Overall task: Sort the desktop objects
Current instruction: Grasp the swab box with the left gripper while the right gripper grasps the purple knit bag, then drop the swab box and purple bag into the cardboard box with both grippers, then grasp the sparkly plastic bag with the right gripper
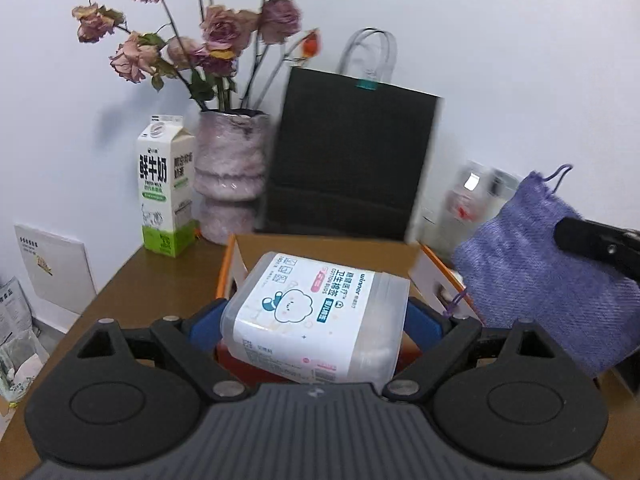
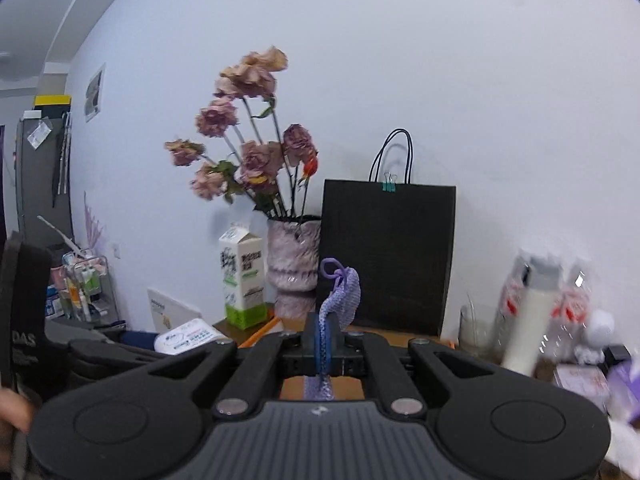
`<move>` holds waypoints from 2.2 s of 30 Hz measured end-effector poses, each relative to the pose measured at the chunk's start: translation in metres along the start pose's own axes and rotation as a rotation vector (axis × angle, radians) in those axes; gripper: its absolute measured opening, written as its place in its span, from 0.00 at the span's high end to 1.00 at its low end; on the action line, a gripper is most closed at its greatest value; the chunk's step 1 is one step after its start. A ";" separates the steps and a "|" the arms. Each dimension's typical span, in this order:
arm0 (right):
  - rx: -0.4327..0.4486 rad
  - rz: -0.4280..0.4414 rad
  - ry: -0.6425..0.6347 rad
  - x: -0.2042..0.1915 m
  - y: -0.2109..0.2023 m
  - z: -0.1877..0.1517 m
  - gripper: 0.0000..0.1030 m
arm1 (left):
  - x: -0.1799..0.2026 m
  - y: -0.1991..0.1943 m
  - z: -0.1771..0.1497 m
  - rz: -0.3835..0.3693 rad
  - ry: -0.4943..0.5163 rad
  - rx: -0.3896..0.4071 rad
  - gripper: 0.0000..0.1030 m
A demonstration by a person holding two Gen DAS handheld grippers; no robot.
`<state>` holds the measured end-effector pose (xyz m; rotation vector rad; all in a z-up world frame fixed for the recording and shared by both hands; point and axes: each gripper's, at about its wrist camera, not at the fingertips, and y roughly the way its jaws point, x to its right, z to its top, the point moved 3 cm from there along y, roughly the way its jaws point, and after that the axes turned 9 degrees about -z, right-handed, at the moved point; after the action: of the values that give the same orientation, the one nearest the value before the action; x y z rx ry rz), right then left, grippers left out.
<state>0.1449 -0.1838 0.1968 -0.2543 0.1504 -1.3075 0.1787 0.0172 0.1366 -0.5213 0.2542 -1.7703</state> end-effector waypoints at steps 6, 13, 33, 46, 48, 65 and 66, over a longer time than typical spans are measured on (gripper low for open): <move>-0.099 0.103 0.131 0.016 0.114 0.029 0.98 | -0.037 0.084 0.041 0.053 -0.090 -0.073 0.10; -0.475 -0.118 0.278 0.070 0.286 -0.051 0.98 | -0.048 0.194 0.034 0.116 -0.123 -0.263 0.10; -0.444 -0.134 0.118 0.066 0.210 -0.043 0.13 | -0.018 0.123 0.024 0.085 -0.089 -0.241 0.00; -0.314 -0.138 0.107 0.015 -0.009 -0.126 0.05 | 0.027 -0.045 -0.122 0.017 0.029 -0.138 0.00; -0.280 -0.170 0.080 0.002 -0.035 -0.145 0.05 | 0.027 -0.059 -0.145 0.025 0.044 -0.136 0.00; -0.306 -0.151 -0.027 -0.055 -0.123 -0.237 0.06 | 0.029 -0.107 -0.222 0.068 0.079 -0.183 0.00; -0.302 -0.149 -0.020 -0.053 -0.124 -0.237 0.06 | 0.031 -0.105 -0.223 0.072 0.085 -0.188 0.00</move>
<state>-0.0437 -0.1854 0.0003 -0.5440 0.3178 -1.4277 -0.0232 -0.0073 -0.0063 -0.5644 0.4972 -1.7099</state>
